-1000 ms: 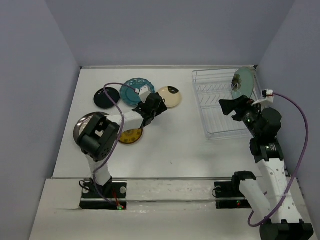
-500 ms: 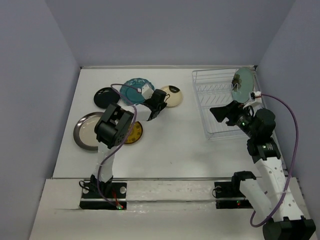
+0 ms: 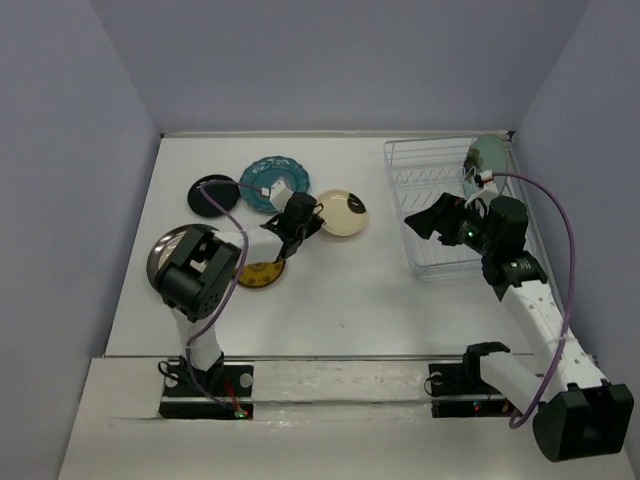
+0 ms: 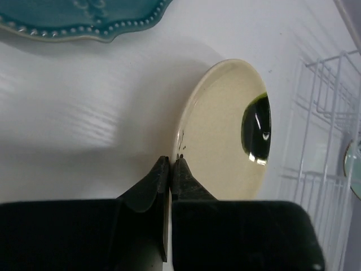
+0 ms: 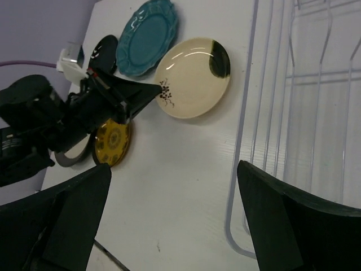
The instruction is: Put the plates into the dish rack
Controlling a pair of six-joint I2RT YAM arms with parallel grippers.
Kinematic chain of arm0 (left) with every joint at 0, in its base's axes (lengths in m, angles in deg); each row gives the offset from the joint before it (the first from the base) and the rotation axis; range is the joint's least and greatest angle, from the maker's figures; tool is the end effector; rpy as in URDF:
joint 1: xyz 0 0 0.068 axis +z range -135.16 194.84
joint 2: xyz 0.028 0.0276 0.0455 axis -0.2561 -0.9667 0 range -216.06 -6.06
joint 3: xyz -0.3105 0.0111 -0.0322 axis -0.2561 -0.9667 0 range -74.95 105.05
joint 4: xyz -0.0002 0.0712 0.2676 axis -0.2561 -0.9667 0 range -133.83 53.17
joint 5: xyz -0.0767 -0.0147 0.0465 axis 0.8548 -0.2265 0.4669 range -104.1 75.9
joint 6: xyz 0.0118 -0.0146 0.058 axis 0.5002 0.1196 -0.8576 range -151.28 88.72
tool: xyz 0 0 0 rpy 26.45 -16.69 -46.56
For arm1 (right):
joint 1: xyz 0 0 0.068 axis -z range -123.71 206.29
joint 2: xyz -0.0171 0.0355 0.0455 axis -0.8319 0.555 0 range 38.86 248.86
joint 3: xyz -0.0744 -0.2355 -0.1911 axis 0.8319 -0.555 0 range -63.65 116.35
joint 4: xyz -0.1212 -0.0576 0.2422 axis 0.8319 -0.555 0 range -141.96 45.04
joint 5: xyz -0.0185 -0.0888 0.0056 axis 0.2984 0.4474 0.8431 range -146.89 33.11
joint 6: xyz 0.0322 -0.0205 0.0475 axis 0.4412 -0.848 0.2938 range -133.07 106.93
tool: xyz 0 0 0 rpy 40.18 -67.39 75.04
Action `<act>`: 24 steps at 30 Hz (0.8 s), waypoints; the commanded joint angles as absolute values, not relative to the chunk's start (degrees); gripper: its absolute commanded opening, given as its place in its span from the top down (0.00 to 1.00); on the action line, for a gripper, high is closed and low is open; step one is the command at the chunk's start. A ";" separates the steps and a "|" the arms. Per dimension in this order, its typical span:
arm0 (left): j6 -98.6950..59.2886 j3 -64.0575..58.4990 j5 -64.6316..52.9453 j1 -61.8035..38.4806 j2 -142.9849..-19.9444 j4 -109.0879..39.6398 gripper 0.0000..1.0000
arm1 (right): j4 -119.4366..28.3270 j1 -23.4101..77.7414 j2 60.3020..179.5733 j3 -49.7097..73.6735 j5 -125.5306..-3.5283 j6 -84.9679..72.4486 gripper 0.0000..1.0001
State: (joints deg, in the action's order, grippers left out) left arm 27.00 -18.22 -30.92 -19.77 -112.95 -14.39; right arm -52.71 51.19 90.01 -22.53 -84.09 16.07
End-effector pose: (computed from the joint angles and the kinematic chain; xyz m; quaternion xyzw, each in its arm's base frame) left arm 0.3583 -0.2312 0.1881 -0.2477 0.8132 -0.2845 0.4432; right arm 0.2032 0.0391 0.3293 0.0281 0.7969 0.3502 0.4915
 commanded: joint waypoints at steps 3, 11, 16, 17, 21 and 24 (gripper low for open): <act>20.93 -31.32 -32.03 -21.02 -89.84 -9.93 0.94 | -51.91 44.17 94.92 -16.20 -81.33 14.43 0.00; 16.26 -42.33 -19.30 -20.93 -67.43 -10.81 0.94 | -48.65 33.01 103.89 -11.11 -80.00 16.37 0.00; 16.09 -45.94 -15.34 -21.02 -60.56 -10.99 0.94 | -47.34 29.05 109.16 -7.93 -80.18 18.12 0.00; 15.31 -45.94 -14.38 -21.02 -59.16 -11.42 0.94 | -46.46 29.05 109.78 -7.84 -81.05 19.35 0.00; 13.19 -45.24 -11.91 -21.02 -55.99 -13.71 0.94 | -43.03 29.05 112.33 -7.67 -85.09 22.08 0.09; 11.96 -44.45 -10.59 -20.93 -53.09 -15.29 0.93 | -41.01 29.05 113.39 -7.32 -87.99 23.57 0.57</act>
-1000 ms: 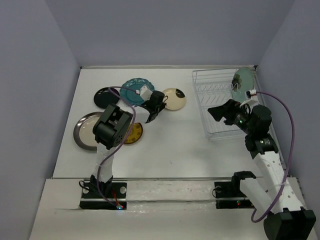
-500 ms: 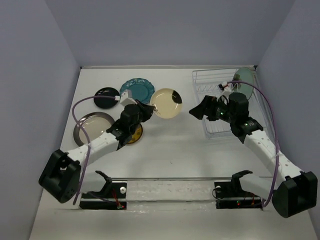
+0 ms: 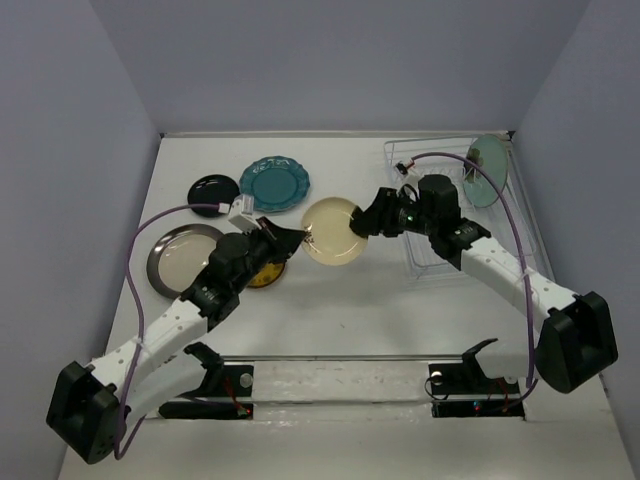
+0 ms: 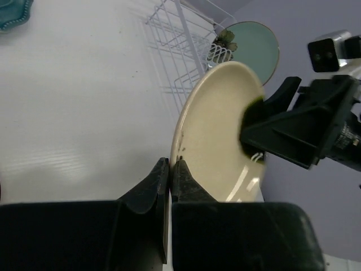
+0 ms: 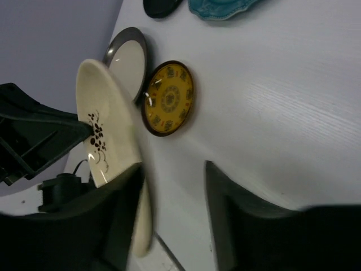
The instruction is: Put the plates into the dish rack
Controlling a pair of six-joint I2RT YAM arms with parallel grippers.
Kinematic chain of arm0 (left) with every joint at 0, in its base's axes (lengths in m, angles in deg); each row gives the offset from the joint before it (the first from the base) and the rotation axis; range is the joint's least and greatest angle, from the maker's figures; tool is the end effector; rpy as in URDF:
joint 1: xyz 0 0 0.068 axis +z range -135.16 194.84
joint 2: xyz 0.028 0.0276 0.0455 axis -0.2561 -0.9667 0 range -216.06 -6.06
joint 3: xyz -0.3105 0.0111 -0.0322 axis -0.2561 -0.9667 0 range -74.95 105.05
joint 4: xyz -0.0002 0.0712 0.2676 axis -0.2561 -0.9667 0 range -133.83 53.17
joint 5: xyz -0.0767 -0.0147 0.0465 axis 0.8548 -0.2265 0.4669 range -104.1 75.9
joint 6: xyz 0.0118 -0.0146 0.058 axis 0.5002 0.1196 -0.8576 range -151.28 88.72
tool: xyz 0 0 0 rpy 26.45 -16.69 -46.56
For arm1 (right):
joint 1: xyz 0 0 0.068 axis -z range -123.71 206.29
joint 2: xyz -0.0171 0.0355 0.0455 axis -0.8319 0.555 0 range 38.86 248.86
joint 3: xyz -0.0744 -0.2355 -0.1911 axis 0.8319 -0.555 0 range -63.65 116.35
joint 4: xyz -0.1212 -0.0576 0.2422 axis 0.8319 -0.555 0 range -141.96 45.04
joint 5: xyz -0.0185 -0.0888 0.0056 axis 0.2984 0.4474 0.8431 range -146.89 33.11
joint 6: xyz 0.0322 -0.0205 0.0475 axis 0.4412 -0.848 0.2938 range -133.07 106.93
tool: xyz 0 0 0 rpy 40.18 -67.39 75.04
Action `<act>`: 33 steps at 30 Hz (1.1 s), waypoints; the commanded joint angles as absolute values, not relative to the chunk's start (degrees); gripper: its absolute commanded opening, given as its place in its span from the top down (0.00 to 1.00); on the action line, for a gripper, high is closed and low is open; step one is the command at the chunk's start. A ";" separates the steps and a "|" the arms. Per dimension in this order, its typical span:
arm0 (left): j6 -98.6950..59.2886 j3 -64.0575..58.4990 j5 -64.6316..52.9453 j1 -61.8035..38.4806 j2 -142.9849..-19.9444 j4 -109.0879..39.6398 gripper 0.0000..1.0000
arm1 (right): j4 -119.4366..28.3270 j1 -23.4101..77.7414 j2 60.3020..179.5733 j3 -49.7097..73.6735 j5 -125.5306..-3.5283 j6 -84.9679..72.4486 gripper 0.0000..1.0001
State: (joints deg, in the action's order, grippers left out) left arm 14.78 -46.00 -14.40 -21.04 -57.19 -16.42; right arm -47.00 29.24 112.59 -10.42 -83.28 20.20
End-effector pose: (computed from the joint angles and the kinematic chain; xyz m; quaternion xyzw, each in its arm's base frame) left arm 0.1727 -0.1246 0.3039 -0.0655 0.7150 -0.4550 0.5268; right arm 0.2638 0.1575 0.3266 -0.0826 0.8154 0.4358 0.3720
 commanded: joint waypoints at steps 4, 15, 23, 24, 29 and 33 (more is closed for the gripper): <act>6.96 -39.03 -8.83 -21.02 -50.89 -22.99 0.21 | -41.43 29.05 112.43 -4.52 -85.73 23.41 0.93; -14.93 -35.37 -17.96 -20.93 -44.56 -42.72 0.01 | -52.90 42.04 111.08 12.90 -29.50 -6.54 0.93; -17.40 -35.04 -16.12 -21.54 -44.29 -42.72 0.01 | -46.19 49.26 125.06 20.63 -20.06 -23.70 0.93; -17.40 -35.13 -16.65 -21.90 -43.86 -42.89 0.01 | -46.28 49.26 126.47 22.11 -20.93 -24.49 0.93; -17.40 -35.22 -19.37 -23.13 -42.10 -43.59 0.01 | -48.91 50.40 135.35 27.75 -19.10 -30.82 0.93; -17.48 -35.31 -20.52 -24.01 -41.48 -43.77 0.01 | -49.00 51.89 138.70 28.55 -17.16 -33.11 0.93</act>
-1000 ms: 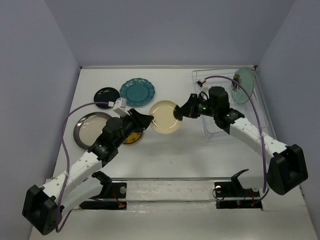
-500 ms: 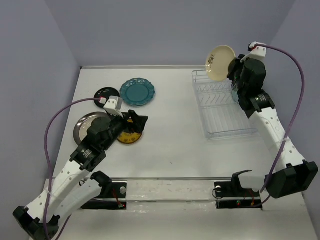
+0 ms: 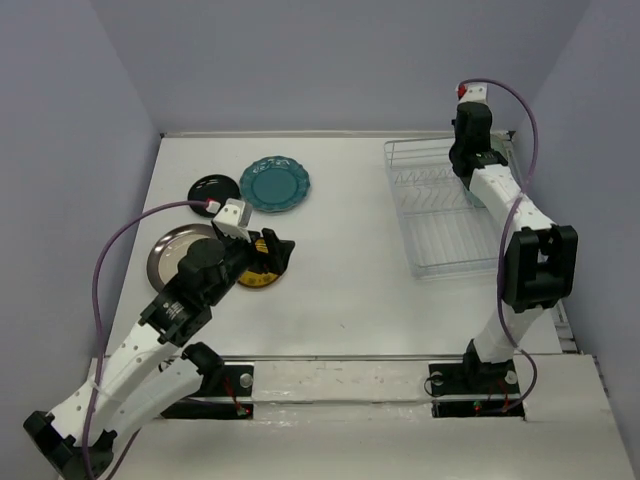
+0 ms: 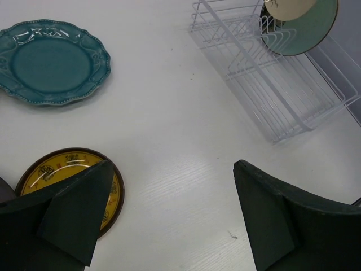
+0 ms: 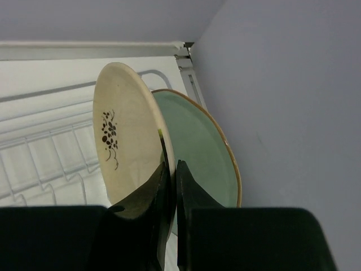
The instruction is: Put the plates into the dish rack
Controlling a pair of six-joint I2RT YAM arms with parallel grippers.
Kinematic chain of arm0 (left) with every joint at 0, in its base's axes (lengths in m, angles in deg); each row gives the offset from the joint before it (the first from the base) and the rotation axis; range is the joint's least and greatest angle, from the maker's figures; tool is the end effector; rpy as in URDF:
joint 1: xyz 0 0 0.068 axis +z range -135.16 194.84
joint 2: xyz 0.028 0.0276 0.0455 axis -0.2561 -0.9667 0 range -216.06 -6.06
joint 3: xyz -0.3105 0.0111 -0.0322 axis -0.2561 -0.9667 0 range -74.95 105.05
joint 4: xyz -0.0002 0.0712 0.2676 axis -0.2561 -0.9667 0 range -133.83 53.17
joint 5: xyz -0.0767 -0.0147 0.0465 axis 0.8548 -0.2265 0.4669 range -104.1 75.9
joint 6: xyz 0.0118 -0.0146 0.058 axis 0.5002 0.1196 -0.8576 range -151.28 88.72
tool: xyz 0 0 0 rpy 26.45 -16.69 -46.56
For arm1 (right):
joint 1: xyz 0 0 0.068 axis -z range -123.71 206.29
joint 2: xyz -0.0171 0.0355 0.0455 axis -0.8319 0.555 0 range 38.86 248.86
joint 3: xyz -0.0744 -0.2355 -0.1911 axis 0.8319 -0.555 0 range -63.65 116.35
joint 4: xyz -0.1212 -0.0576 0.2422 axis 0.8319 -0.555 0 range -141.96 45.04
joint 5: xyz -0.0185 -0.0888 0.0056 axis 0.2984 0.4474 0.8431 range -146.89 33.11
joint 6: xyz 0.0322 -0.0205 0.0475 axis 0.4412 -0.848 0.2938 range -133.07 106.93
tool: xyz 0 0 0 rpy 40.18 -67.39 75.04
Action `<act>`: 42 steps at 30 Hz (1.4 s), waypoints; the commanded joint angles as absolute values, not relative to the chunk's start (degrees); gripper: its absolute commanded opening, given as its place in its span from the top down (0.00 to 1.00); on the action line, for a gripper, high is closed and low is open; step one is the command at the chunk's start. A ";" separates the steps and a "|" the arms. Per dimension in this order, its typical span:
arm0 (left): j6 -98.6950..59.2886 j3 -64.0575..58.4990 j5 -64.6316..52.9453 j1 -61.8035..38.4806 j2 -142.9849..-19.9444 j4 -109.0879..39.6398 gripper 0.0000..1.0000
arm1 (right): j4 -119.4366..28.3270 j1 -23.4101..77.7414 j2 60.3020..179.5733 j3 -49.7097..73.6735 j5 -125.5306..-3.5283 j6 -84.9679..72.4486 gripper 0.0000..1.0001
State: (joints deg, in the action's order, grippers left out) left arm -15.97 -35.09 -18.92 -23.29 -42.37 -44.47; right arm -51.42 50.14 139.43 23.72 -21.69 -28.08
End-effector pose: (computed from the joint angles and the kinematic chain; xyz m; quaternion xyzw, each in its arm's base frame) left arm 0.1210 -0.0901 0.3615 0.1166 0.7225 -0.2787 0.6219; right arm 0.4490 0.0220 0.3743 0.0282 0.7979 -0.2888 0.5283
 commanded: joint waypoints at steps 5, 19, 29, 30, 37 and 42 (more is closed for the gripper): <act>-17.57 -35.40 -21.05 -24.89 -41.04 -43.77 0.01 | -49.62 54.18 137.91 26.79 -18.83 -30.83 0.93; -17.48 -35.31 -21.93 -25.24 -41.74 -43.60 0.01 | -51.73 55.41 138.70 18.00 -26.30 -26.96 0.93; -17.22 -35.04 -23.51 -24.98 -43.24 -43.51 0.01 | -54.88 55.41 138.70 21.15 -27.35 -21.09 0.17; -17.13 -35.13 -23.86 -24.89 -43.24 -43.33 0.01 | -57.76 55.41 138.70 24.29 -28.84 -19.77 0.16; -16.26 -34.70 -25.27 -22.17 -46.66 -43.60 0.02 | -63.24 54.89 132.30 26.02 -47.46 -1.25 0.16; -12.05 -34.52 -19.49 -16.99 -50.87 -41.58 0.05 | -54.64 45.67 124.73 13.53 -54.25 4.50 0.16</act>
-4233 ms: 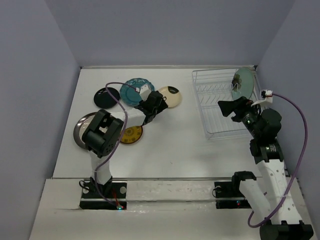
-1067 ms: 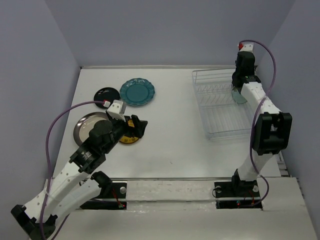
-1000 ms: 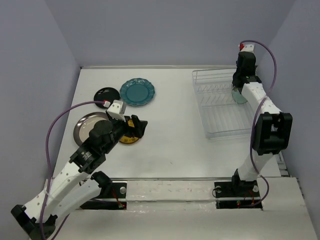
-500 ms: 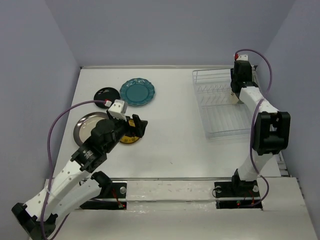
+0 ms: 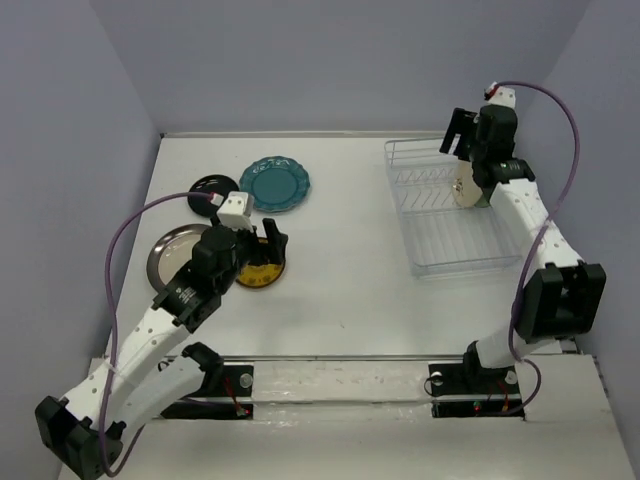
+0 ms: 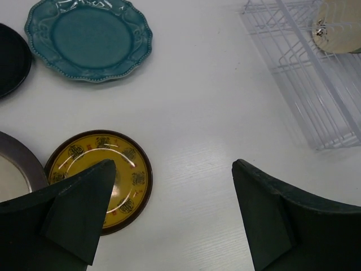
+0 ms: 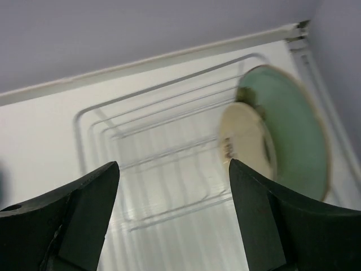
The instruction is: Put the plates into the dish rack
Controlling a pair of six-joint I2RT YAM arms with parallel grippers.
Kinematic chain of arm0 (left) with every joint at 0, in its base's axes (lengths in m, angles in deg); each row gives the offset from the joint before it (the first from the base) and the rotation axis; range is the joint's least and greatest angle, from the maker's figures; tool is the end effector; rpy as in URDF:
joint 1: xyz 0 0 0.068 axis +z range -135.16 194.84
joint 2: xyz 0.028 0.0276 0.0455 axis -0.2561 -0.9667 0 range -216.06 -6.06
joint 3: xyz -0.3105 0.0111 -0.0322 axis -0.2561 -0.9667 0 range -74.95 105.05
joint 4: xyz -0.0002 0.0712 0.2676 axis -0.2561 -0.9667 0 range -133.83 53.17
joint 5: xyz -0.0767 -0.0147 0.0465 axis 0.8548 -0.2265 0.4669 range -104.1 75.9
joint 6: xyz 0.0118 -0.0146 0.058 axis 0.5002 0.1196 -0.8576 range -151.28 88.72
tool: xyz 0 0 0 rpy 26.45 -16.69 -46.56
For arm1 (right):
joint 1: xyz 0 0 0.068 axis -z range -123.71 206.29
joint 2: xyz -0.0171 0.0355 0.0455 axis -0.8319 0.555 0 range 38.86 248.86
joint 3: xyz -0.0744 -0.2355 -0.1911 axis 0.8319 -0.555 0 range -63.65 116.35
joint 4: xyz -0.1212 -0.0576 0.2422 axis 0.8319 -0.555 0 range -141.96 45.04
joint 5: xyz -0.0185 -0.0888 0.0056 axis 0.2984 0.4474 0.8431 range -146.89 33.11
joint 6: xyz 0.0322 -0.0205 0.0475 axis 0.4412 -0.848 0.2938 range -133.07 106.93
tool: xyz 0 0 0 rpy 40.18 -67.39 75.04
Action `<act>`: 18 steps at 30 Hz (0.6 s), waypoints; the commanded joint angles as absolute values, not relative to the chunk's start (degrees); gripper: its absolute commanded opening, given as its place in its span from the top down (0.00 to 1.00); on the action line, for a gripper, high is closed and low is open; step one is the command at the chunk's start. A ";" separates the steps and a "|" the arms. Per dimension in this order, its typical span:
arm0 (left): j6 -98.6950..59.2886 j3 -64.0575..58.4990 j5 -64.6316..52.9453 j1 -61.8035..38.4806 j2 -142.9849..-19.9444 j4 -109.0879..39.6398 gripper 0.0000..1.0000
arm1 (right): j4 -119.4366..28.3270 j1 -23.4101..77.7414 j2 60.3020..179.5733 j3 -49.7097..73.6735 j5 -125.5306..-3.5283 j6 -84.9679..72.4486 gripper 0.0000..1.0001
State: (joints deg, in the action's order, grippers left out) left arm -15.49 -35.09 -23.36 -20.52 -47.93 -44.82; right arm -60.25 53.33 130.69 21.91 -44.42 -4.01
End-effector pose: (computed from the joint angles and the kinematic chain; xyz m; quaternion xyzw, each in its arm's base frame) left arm 0.1458 -0.0945 0.3470 0.0786 0.7613 -0.2208 0.6046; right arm 0.4063 0.0112 0.4055 0.1048 0.8176 -0.0308 0.5654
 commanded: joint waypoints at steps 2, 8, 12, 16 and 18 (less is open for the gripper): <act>-9.86 -34.26 -18.07 -15.14 -52.81 -40.96 0.06 | -52.88 42.51 123.50 10.11 -53.81 6.34 0.17; 4.90 -36.79 -16.30 -7.49 -56.59 -37.10 0.13 | -41.02 34.50 117.79 -3.34 -61.44 11.53 0.31; 17.54 -42.42 -19.72 -6.78 -59.31 -24.98 0.14 | -39.95 33.35 117.61 -5.11 -66.79 12.06 0.31; 21.62 -38.85 -20.62 -4.15 -72.45 -20.23 0.12 | -37.41 31.69 114.71 -9.67 -70.07 13.37 0.31; 23.02 -35.77 -19.65 -1.70 -79.75 -19.26 0.11 | -36.09 31.68 111.73 -11.96 -71.56 14.61 0.31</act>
